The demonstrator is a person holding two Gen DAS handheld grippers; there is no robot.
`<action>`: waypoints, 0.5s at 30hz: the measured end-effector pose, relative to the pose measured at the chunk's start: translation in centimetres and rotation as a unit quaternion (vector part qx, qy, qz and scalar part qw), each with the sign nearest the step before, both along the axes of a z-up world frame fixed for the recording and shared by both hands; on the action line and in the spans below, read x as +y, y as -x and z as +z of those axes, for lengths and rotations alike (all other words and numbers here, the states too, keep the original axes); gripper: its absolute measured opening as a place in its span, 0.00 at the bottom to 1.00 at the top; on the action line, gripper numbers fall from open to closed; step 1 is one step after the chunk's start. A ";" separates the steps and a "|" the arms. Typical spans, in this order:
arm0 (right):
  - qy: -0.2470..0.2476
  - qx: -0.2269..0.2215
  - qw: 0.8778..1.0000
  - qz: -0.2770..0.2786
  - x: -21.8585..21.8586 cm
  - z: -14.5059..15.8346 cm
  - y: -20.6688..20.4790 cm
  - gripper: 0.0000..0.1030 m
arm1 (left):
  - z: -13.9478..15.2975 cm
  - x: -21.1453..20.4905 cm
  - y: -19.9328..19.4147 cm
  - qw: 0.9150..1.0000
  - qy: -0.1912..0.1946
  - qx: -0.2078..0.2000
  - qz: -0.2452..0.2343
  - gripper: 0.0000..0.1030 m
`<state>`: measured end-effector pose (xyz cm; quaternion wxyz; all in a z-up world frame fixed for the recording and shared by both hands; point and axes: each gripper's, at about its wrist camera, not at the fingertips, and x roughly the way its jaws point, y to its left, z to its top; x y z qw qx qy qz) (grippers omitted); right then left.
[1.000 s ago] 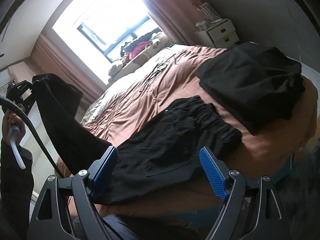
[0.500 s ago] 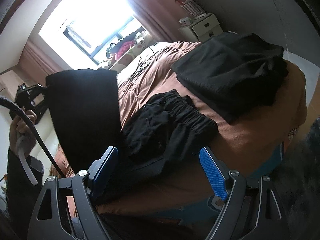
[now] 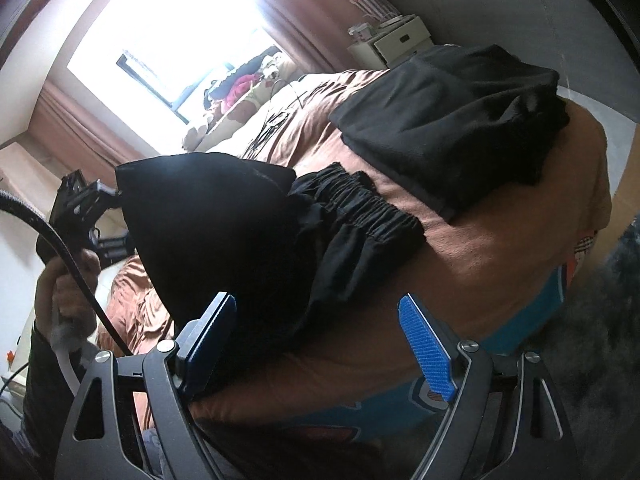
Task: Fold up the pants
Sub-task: 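Lay the held pants leg over the pants and open the left gripper, then grasp the pants edge with the left gripper while the right gripper grasps the waistband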
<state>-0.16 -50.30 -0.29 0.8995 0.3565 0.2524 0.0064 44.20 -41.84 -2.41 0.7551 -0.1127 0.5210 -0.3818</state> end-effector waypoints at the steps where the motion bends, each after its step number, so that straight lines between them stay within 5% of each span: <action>1: 0.000 -0.001 1.000 0.003 0.1 0.1 -0.1 0.81 | -0.3 0.7 0.2 1.000 -0.004 0.001 -0.007 0.65; 15: -0.009 -0.012 0.999 0.040 3.3 0.5 -1.4 0.81 | -1.1 14.3 0.8 0.997 -0.035 -0.016 0.066 0.72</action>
